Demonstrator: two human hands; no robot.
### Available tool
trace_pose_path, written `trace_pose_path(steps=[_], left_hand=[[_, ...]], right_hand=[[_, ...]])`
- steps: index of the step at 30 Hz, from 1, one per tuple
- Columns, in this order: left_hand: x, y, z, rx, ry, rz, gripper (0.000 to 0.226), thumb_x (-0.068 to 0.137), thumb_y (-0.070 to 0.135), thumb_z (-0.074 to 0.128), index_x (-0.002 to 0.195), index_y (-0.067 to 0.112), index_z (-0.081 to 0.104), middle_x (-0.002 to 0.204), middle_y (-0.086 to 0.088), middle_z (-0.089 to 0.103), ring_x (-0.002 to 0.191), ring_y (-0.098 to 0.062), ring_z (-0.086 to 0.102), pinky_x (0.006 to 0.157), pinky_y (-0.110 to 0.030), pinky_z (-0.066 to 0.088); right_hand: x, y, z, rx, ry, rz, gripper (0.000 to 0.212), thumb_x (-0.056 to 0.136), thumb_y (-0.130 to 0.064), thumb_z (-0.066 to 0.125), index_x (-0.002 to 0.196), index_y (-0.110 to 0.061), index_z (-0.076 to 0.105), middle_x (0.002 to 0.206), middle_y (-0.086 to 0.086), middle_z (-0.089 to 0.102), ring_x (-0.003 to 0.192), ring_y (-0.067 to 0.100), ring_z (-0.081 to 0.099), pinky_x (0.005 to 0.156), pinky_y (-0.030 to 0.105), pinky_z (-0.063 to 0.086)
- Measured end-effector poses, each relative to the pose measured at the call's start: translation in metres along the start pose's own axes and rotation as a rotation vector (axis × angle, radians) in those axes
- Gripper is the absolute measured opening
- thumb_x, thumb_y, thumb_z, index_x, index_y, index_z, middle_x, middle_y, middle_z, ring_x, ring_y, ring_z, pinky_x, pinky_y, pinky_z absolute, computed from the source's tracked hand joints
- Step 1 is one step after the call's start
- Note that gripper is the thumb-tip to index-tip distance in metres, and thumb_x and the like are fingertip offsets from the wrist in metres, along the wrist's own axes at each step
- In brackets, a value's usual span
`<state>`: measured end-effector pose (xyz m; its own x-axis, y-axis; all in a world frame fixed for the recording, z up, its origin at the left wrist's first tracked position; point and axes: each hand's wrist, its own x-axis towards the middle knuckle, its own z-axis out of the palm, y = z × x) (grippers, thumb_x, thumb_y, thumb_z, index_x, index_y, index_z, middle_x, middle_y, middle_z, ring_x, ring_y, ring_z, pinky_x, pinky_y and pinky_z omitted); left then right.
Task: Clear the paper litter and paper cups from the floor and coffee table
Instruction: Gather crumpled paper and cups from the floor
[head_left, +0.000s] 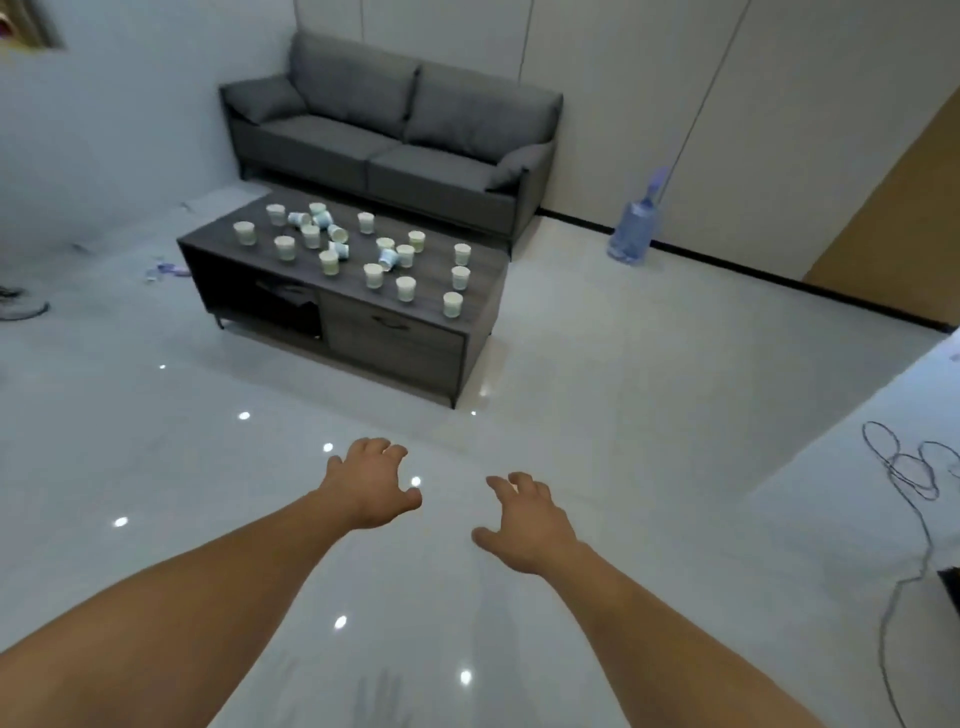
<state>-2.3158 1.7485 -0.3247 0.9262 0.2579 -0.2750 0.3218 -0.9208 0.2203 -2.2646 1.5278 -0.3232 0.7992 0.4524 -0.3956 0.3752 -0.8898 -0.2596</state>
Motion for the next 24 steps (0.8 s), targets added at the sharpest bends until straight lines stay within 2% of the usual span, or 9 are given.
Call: trace_pose_path(steps=[10,17,24], left_hand=[[0.103,-0.133,-0.079,-0.068,0.081,-0.227,0.074,0.085,0.056,0.051,0.148,0.025,0.027,0.155,-0.002,0.023,0.142,-0.023,0.019,0.111,-0.047,0.024],[0.164,-0.227,-0.135,-0.120,0.150,-0.464,0.073,0.085,0.056,0.050,0.147,0.024,0.029,0.155,0.000,0.024,0.143,-0.022,0.018,0.111,-0.047,0.024],[0.201,-0.340,-0.155,-0.236,0.137,-0.630,0.073,0.084,0.056,0.051,0.147,0.024,0.030,0.154,0.000,0.025,0.142,-0.023,0.020,0.111,-0.047,0.026]], right_hand=[[0.194,-0.130,-0.056,-0.181,-0.017,-0.231,0.080,0.088,-0.058,0.055,0.153,-0.029,0.019,0.158,0.003,0.019,0.142,0.027,0.023,0.108,0.045,0.035],[0.327,-0.239,-0.103,-0.258,-0.043,-0.428,0.079,0.089,-0.054,0.056,0.154,-0.028,0.018,0.158,0.005,0.018,0.142,0.028,0.022,0.108,0.046,0.035],[0.423,-0.364,-0.100,-0.354,-0.102,-0.558,0.079,0.088,-0.055,0.056,0.153,-0.028,0.020,0.157,0.004,0.020,0.142,0.027,0.023,0.108,0.046,0.037]])
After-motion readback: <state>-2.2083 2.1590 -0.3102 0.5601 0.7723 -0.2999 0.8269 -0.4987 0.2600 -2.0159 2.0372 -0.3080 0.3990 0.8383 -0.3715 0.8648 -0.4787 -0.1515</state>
